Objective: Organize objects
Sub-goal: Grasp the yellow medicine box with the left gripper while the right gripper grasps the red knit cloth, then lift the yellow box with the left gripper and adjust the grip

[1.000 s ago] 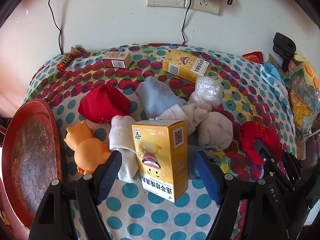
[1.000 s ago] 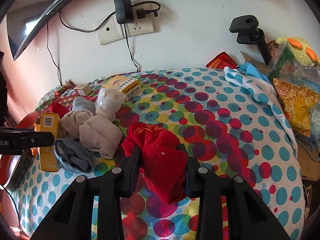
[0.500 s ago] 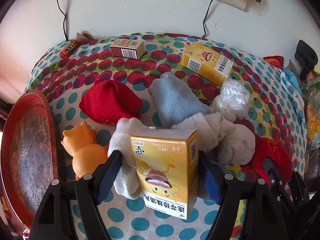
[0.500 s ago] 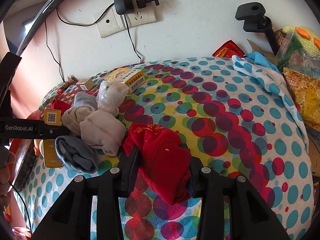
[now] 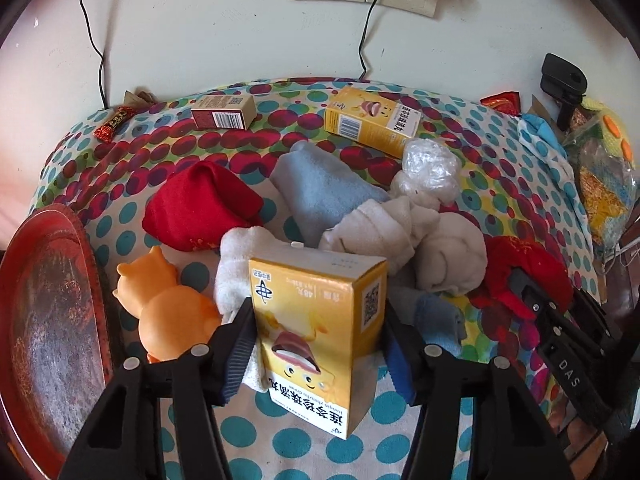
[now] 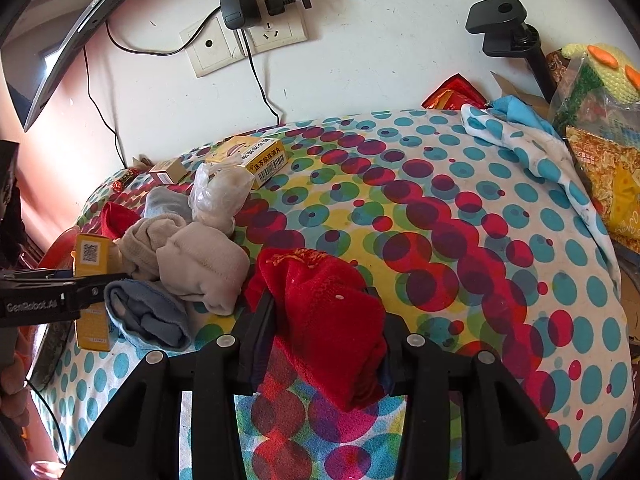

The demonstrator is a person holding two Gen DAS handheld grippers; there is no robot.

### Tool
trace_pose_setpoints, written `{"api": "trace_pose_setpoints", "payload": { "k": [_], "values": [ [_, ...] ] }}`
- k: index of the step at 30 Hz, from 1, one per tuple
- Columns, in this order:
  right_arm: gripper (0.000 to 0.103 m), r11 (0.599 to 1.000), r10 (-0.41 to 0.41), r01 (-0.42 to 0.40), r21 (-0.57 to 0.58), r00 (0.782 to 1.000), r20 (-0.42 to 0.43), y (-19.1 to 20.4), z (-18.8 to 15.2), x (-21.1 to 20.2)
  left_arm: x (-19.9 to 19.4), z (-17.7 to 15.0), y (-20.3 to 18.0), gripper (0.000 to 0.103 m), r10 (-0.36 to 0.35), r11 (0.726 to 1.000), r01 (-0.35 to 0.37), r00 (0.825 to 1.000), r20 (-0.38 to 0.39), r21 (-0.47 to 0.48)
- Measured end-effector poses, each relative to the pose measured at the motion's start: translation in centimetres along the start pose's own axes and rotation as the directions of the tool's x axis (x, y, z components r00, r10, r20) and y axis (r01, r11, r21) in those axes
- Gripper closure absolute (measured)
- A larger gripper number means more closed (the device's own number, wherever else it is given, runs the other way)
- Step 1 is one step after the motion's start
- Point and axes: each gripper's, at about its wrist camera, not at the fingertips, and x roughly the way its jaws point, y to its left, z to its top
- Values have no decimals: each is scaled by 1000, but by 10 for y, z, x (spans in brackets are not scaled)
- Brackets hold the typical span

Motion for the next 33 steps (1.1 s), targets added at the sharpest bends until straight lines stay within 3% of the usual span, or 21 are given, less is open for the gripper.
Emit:
{"api": "trace_pose_setpoints", "payload": {
  "k": [10,14,19,25,29,33],
  "values": [
    [62,1000,-17,17,-9,1000,-2,2,0,1,-32,-32,13,44,-113,992,112,993,22,52],
    [61,1000,-25,25,-15,1000,-2,3,0,1,-43,-40,20,44,-123,991,121,992,27,59],
    [60,999,-31,31,-19,1000,-6,4,0,1,-56,-44,25,44,-204,976,201,979,29,84],
    [58,999,-44,44,-26,999,-3,5,0,1,-55,-34,19,43,-178,973,170,983,40,153],
    [57,999,-45,45,-26,999,-4,5,0,2,-48,-31,20,43,-197,973,192,980,26,125],
    [57,998,-47,47,-28,999,-3,5,0,1,-37,-31,15,43,-155,979,151,988,15,138]
  ]
}}
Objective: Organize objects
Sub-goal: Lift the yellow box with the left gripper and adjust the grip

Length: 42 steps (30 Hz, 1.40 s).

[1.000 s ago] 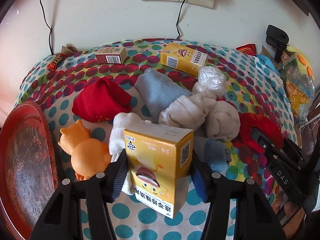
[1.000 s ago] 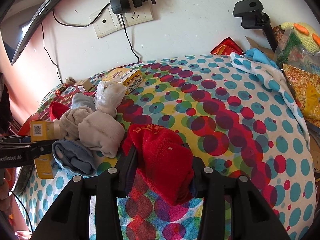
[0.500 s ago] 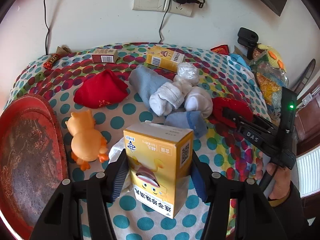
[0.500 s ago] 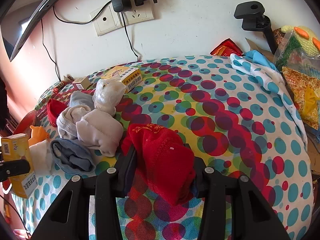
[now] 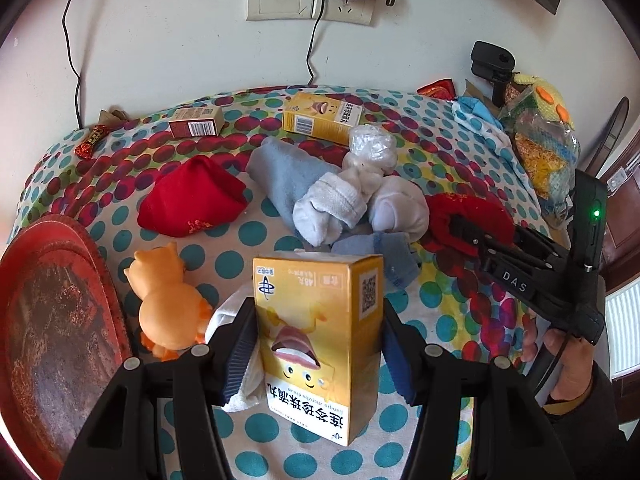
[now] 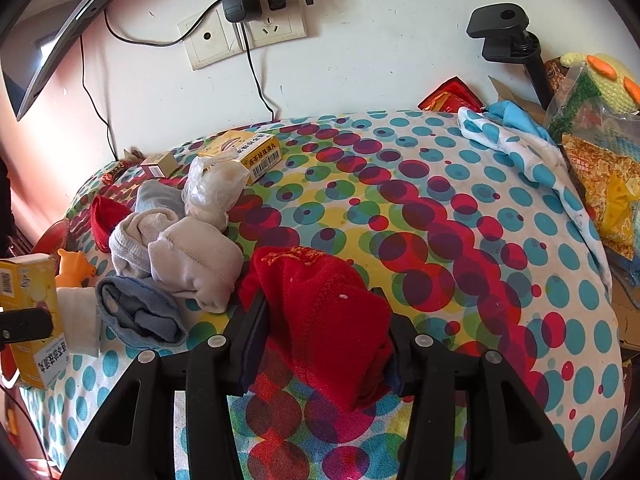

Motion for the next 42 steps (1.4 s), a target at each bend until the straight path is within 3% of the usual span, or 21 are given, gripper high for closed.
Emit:
{"api": "trace_pose_setpoints", "payload": {
  "k": [7,11,14,15,16,19,22,26,29,36,39,42],
  "values": [
    [57,1000,2,-2,2,1000,0,0,0,1,7,6,-12,43,-13,1000,13,1000,2,18],
    [57,1000,1,-1,3,1000,0,-1,-1,1,-6,12,-18,44,-79,997,78,997,23,5],
    [56,1000,1,-1,1,1000,-1,-1,-1,1,-16,17,-26,44,-29,999,26,998,62,41],
    [56,1000,2,-2,2,1000,-1,-1,-1,1,-18,18,-25,48,-15,999,12,997,70,45],
    [56,1000,2,-2,1,1000,-1,-2,-1,1,-19,18,-25,59,-6,999,3,998,70,48],
    [56,1000,1,-1,2,1000,-1,-1,-1,1,-15,17,-26,62,17,998,-21,998,61,66],
    [56,1000,1,-1,2,1000,-1,-2,-1,0,-11,11,-22,59,82,995,-85,995,62,53],
    [56,1000,1,-1,2,1000,-2,-1,0,1,11,-2,-9,58,-21,1000,21,999,-31,-18],
    [56,1000,2,-2,2,1000,-2,-1,0,1,18,-13,-11,54,-20,999,18,999,-44,-31],
    [54,1000,6,-6,5,1000,-5,-2,0,1,-7,-51,-28,37,60,995,-56,997,-39,78],
    [53,1000,3,-3,2,1000,-8,-2,0,1,-7,-66,-34,34,37,999,-37,998,-57,4],
    [52,1000,1,-1,0,1000,-10,-1,1,1,1,-75,-39,33,-38,990,28,997,-73,-136]
  ]
}}
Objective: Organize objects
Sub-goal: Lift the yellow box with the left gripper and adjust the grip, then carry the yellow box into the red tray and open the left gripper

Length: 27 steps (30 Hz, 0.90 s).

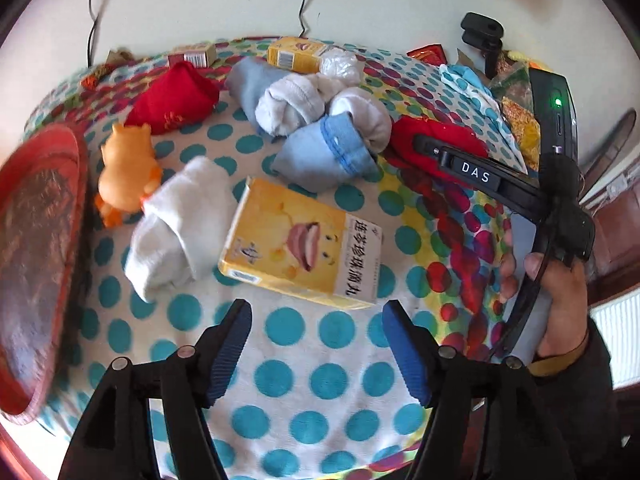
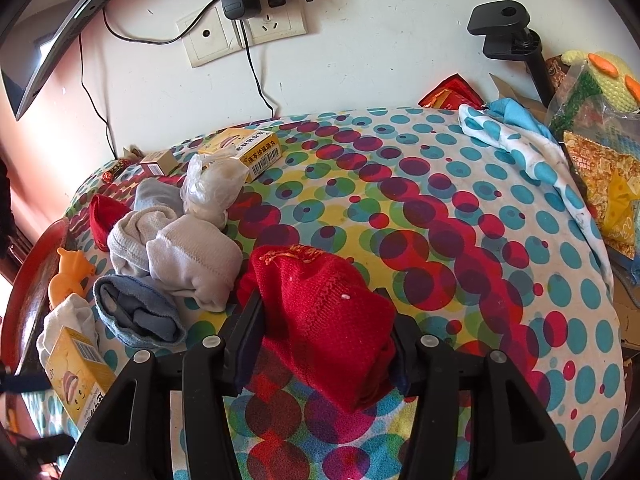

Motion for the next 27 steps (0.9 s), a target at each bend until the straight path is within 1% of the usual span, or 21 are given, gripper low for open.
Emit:
{"api": "trace_pose_setpoints", "payload": {
  "k": [1,3,5,7,8,9,10,11,13,15,17,20,23,25,26,27],
  "values": [
    [52,1000,1,-1,0,1000,-1,0,0,-1,4,-1,0,33,-11,998,11,1000,-7,-64],
    [52,1000,4,-4,5,1000,-2,0,1,0,8,-1,2,33,-27,982,26,1000,-6,-187],
    [52,1000,12,-12,12,1000,-3,-1,1,0,8,5,5,33,-20,953,25,1000,18,-303],
    [52,1000,20,-20,18,1000,-4,-2,1,1,2,13,7,33,15,927,6,998,54,-375],
    [52,999,24,-24,21,1000,-4,-3,1,1,-1,19,8,33,39,912,-4,996,78,-411],
    [51,999,27,-27,23,1000,-5,-3,1,1,-3,24,10,33,60,892,-14,994,87,-451],
    [51,999,29,-29,23,1000,-5,-3,0,1,-2,28,15,33,62,872,-12,994,88,-489],
    [50,999,32,-31,23,999,-6,-3,0,1,-2,31,19,33,72,843,-13,993,88,-538],
    [49,999,37,-37,23,999,-6,-3,0,1,-1,37,24,33,124,799,-45,988,90,-599],
    [49,999,45,-45,28,999,-6,-4,1,2,3,40,27,33,154,779,-71,985,80,-624],
    [48,997,62,-62,46,998,-3,-6,1,2,8,39,26,33,153,773,-78,986,66,-630],
    [48,994,81,-81,67,997,2,-9,1,2,16,33,21,33,154,776,-99,987,35,-623],
    [48,993,87,-87,74,996,4,-9,1,2,22,27,17,33,140,781,-89,990,35,-618],
    [48,994,84,-84,72,996,3,-9,1,2,24,27,14,33,136,800,-81,990,47,-594],
    [48,994,85,-85,72,996,3,-9,1,2,25,28,13,33,142,811,-89,989,47,-579],
    [48,994,83,-83,71,997,2,-9,1,2,27,30,11,33,145,828,-96,988,45,-552]
  ]
}}
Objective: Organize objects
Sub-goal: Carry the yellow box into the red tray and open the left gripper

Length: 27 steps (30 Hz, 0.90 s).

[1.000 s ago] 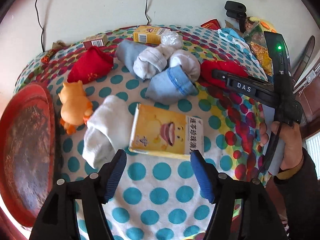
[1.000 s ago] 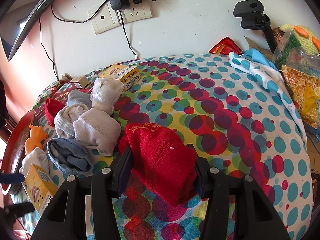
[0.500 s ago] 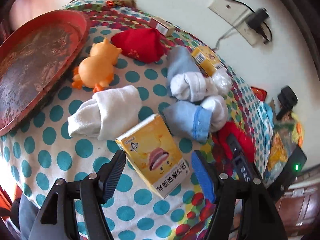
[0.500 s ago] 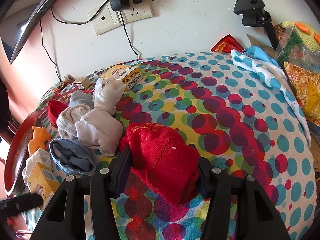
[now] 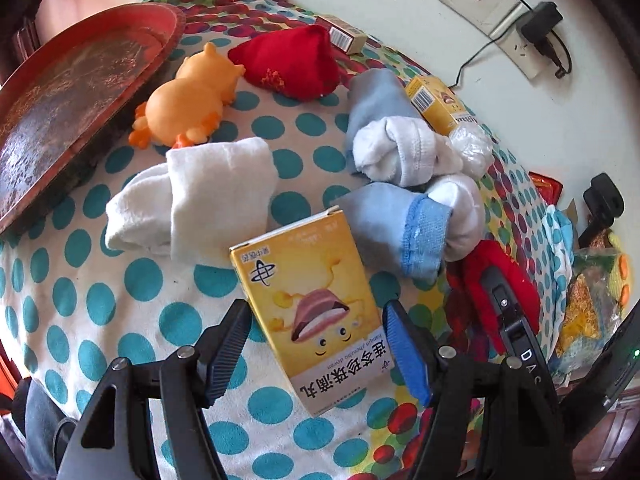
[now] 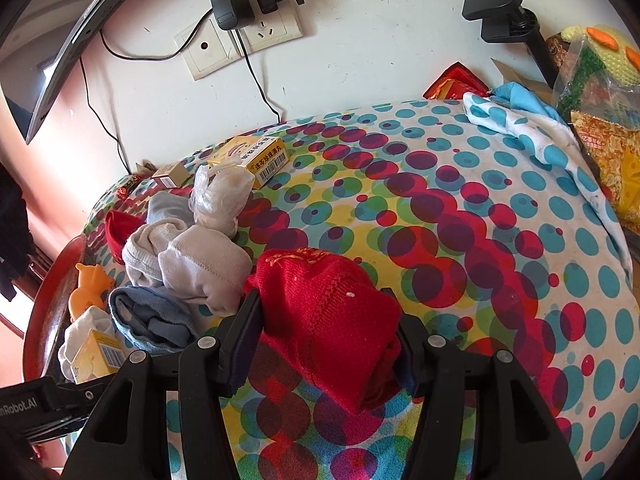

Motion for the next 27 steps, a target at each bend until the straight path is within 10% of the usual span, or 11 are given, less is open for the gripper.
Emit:
{"api": "trace_pose_setpoints", "payload": {
  "k": [11,27],
  "values": [
    [48,1000,-17,17,-4,1000,0,1,0,1,-10,1,-8,39,-53,961,42,998,31,272],
    [48,998,-57,57,-33,998,-8,10,0,3,-82,42,50,39,-7,921,-79,975,221,381]
  ]
}}
